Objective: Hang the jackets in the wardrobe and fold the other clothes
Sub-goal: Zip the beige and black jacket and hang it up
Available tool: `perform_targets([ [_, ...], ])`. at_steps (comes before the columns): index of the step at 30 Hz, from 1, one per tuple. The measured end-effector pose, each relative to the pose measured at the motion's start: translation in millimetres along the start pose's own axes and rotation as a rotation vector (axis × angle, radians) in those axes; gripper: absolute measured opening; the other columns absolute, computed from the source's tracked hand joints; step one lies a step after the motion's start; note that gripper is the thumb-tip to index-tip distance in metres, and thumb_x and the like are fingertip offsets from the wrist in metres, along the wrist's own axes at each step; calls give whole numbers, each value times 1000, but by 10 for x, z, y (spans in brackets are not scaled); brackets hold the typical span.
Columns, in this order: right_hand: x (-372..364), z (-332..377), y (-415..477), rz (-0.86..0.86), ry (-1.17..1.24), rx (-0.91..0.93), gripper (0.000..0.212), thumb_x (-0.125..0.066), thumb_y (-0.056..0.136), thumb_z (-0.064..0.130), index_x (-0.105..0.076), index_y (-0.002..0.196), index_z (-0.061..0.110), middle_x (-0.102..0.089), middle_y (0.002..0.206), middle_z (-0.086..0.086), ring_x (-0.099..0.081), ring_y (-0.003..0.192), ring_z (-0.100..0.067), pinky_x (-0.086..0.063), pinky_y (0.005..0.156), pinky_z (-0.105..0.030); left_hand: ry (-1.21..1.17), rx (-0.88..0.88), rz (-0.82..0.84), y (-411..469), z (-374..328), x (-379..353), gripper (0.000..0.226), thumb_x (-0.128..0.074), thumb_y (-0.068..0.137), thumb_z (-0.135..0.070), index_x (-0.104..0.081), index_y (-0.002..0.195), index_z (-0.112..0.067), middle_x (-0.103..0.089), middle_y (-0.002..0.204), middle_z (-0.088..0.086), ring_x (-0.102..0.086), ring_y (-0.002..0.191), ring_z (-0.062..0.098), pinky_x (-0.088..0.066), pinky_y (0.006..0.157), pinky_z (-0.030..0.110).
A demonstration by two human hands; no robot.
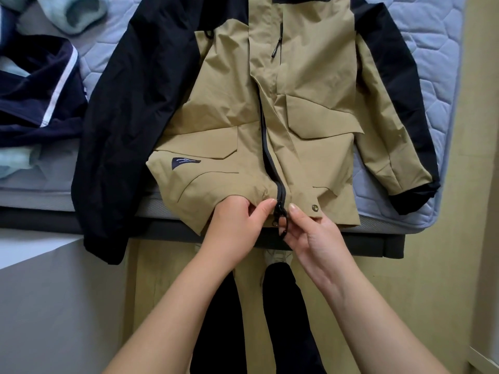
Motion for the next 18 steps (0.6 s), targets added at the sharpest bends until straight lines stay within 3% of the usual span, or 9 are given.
perform_targets([
  [3,9,48,-82,-8,-361,-99,29,-64,91,28,-58,112,10,-74,83,-6,-67,68,-14,-53,59,-23,51,35,-17,5,51,12,54,-57,91,-40,-57,58,2,-49,50,8,-45,50,23,-37,56,35],
  [5,-18,106,-137,-51,-510,-105,40,-68,88,25,-51,120,6,-74,81,-8,-66,63,-13,-51,54,-21,101,43,-2,3,62,4,54,-57,92,-41,-49,51,-6,-41,45,0,-38,45,17,-31,52,32],
  [8,-86,238,-218,-153,-677,22,68,-71,84,13,-32,139,15,-73,71,-4,-65,54,-11,-49,49,-19,180,73,30,17,79,-7,54,-55,92,-43,-42,50,-13,-39,46,-2,-38,46,16,-30,52,31],
  [10,-148,350,-280,-180,-952,211,74,-71,82,13,-29,141,27,-70,65,-1,-65,54,-10,-48,52,-18,239,91,53,20,87,-16,53,-54,93,-44,-38,52,-14,-39,48,-2,-37,47,15,-27,49,30],
  [12,-261,428,-308,-139,-1392,353,57,-65,86,17,-40,136,27,-66,72,2,-65,68,-12,-50,61,-23,272,97,91,12,89,-36,52,-54,93,-44,-37,53,-15,-39,50,-3,-36,47,11,-23,45,25],
  [14,-411,452,-278,-43,-1876,400,28,-55,92,16,-57,120,19,-63,91,-1,-62,87,-20,-49,73,-30,272,108,114,11,85,-42,51,-54,93,-44,-38,53,-16,-40,51,-3,-36,47,8,-21,43,21],
  [16,-564,424,-227,123,-2188,405,20,-52,92,11,-61,110,15,-57,97,-3,-58,91,-23,-41,68,-30,262,125,117,39,81,-20,51,-54,93,-44,-40,53,-16,-41,51,-3,-37,47,8,-22,43,21],
  [18,-680,402,-185,293,-2371,374,24,-53,91,7,-60,113,14,-56,104,-5,-60,94,-25,-38,66,-30,255,140,124,69,86,9,50,-54,93,-44,-41,53,-17,-43,51,-4,-39,47,8,-23,43,20],
])
Point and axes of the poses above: each hand's wrist, its own y-axis towards the middle knuckle, its own x-axis out of the back of the hand, z = x × y, the point moved 4 cm from there along y, towards the middle knuckle
